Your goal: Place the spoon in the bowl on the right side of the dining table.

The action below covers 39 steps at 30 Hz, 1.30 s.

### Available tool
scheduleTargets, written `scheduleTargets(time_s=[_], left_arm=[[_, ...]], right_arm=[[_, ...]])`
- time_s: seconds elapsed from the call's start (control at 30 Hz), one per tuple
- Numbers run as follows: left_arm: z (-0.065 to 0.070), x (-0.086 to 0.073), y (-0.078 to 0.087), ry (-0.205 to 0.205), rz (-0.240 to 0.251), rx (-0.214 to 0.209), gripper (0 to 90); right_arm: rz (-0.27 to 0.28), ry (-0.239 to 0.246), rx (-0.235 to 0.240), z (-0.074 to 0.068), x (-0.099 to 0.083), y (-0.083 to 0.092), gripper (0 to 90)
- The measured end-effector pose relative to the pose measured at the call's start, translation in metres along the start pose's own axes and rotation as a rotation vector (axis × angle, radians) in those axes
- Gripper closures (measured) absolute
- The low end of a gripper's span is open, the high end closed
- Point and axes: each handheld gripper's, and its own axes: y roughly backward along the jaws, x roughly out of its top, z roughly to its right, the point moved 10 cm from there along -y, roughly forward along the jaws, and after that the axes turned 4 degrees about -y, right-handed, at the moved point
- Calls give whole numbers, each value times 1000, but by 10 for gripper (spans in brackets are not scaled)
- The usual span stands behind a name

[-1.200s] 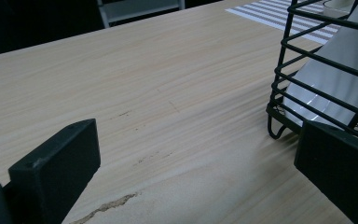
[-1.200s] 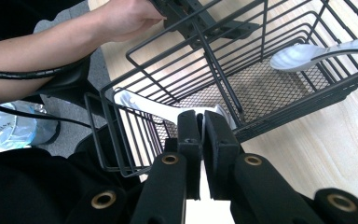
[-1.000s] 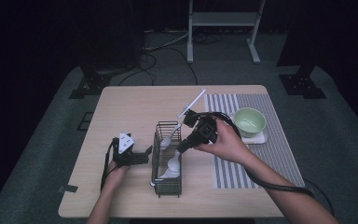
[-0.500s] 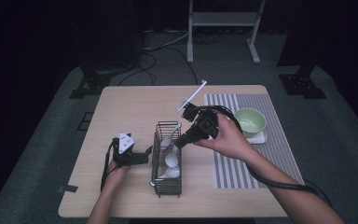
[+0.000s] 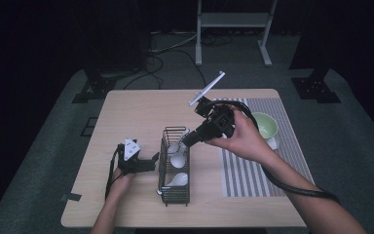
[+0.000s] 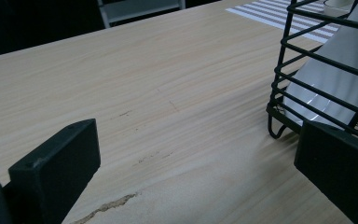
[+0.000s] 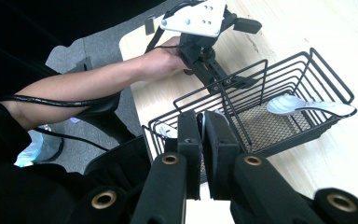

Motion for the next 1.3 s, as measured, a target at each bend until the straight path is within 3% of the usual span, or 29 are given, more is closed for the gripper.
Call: scheduleTargets(time_s=[0.3, 1.0, 1.3], left_arm=[[0, 0, 0, -1, -2, 1, 0], [0, 0, 0, -5, -4, 3, 0], [0, 0, 0, -3, -5, 5, 0]], right_arm=[[23, -17, 24, 1, 0, 12, 856], [68, -65, 19, 16, -8, 37, 856], [88, -111, 13, 32, -18, 49, 856]])
